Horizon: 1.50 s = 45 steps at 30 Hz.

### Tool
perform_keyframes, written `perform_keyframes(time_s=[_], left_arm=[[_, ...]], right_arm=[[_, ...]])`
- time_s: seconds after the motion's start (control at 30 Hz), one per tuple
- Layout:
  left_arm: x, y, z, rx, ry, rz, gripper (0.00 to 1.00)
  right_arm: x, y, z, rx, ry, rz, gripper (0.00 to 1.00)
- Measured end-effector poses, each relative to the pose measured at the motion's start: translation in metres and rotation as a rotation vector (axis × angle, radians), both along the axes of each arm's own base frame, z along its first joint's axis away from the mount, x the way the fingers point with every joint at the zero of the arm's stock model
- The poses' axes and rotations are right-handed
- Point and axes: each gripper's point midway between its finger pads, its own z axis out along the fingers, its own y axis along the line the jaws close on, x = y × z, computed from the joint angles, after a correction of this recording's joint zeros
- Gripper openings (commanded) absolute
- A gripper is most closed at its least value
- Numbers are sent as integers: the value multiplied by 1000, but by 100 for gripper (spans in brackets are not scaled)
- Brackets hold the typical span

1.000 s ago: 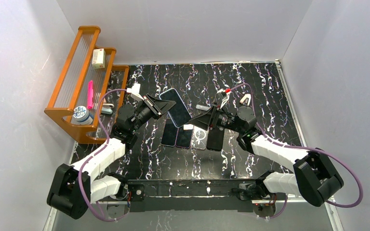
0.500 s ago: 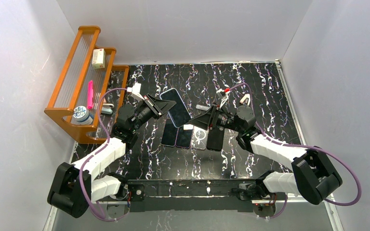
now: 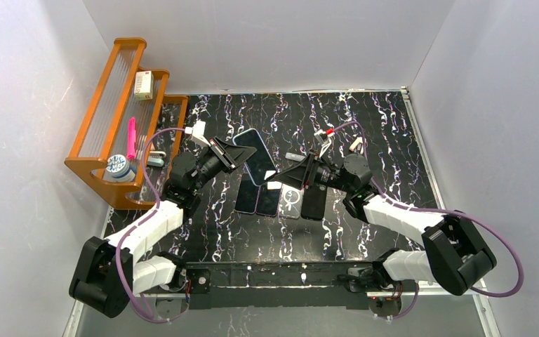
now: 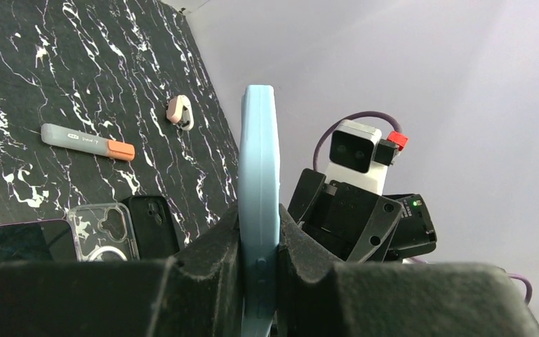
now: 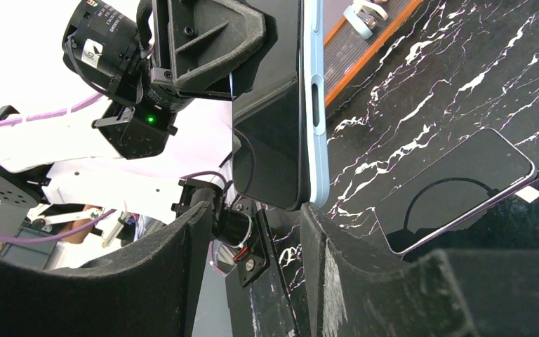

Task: Take the phone out of the phone case
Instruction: Remove the phone case from the phone.

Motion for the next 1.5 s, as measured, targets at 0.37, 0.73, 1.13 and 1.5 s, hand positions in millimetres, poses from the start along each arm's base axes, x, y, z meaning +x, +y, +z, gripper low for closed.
perform_keyframes(time_s=[0.37, 0.73, 1.13, 1.5], left_arm=[[-3, -2, 16, -76, -1, -16, 0], [-11, -16, 24, -141, 3, -87, 0], [-9, -24, 16, -132, -9, -124, 0], [-22, -42, 19, -75, -92, -212, 19]], right_arm=[[6, 4, 0, 19, -26, 13, 57], [2, 14, 29, 73, -110, 87, 52], [6, 14, 20, 55, -59, 108, 42], [3, 16, 16, 80, 15, 160, 9]])
